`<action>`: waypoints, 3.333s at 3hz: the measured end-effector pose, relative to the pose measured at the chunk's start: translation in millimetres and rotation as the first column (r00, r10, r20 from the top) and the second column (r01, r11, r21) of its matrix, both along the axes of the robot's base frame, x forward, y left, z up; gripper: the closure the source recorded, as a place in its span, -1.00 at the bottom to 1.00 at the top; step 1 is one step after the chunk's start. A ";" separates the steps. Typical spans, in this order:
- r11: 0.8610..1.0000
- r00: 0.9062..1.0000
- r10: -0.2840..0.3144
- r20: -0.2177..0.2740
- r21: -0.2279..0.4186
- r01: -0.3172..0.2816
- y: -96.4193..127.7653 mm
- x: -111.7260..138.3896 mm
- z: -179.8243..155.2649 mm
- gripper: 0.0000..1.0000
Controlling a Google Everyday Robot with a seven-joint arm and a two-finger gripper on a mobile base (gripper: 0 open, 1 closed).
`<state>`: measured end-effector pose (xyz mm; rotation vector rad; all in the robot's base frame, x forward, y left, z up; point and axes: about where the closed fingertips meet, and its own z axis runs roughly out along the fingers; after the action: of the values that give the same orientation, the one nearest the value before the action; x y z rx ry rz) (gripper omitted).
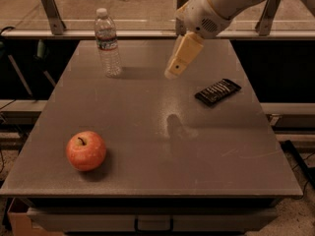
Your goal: Knock water bottle over
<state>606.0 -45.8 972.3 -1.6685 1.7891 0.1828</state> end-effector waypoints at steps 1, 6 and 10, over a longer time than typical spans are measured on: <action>0.995 1.000 0.017 0.013 0.094 -0.018 37.8 33.6 -8.4 -1.00; 0.811 0.982 0.112 -0.151 0.584 -0.002 199.6 103.6 -47.8 -0.08; 0.926 0.994 -0.047 -0.095 0.370 0.079 114.2 108.8 -15.4 1.00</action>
Offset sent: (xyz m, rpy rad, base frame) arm 0.1286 0.1236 -0.0316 0.4024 -0.0425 0.0490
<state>714.8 68.5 957.0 -1.3465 1.7362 0.5383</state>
